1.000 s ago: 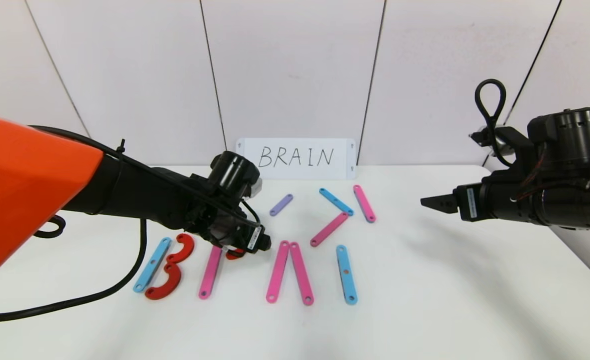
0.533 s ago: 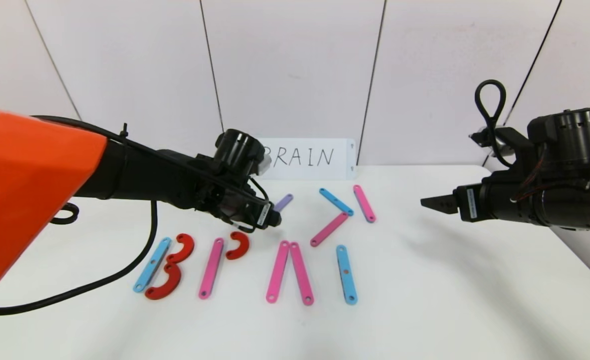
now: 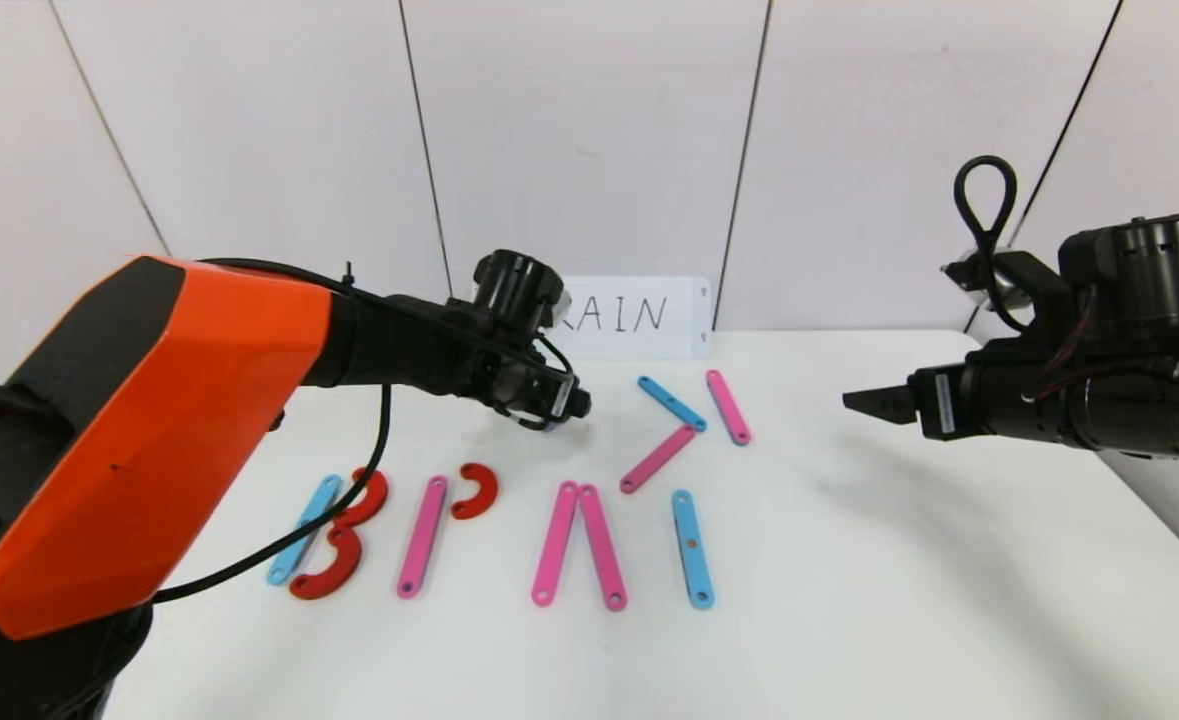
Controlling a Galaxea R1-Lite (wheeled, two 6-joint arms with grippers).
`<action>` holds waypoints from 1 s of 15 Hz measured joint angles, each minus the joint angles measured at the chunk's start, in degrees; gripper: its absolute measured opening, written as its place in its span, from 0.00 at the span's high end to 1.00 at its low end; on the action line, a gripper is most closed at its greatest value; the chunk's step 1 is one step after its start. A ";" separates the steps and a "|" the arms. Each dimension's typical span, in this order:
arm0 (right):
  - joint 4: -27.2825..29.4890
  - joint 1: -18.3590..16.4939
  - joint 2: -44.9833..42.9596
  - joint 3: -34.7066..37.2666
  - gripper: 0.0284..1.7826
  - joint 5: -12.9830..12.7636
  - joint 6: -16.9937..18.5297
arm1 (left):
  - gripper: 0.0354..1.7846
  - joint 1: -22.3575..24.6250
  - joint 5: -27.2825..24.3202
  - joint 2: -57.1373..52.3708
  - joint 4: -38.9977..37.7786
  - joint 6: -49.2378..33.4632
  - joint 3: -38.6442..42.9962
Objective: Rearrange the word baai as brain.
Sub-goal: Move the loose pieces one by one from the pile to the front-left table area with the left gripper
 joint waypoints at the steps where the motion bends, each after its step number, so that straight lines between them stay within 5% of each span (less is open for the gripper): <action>1: 0.00 0.00 0.00 0.02 0.02 0.02 -0.02 | 0.03 0.09 0.06 1.35 0.01 0.00 -1.39; 9: -0.01 0.18 0.02 0.11 0.02 0.02 -0.02 | 0.06 0.46 0.09 7.94 0.41 -0.02 -7.95; 12: -0.01 0.18 0.00 0.11 0.02 0.00 -0.02 | 0.21 0.37 0.09 8.77 0.26 -0.07 -8.57; 15: -0.01 0.18 0.00 0.11 0.02 0.02 -0.02 | 0.50 0.35 -0.02 9.16 0.20 -0.13 -8.74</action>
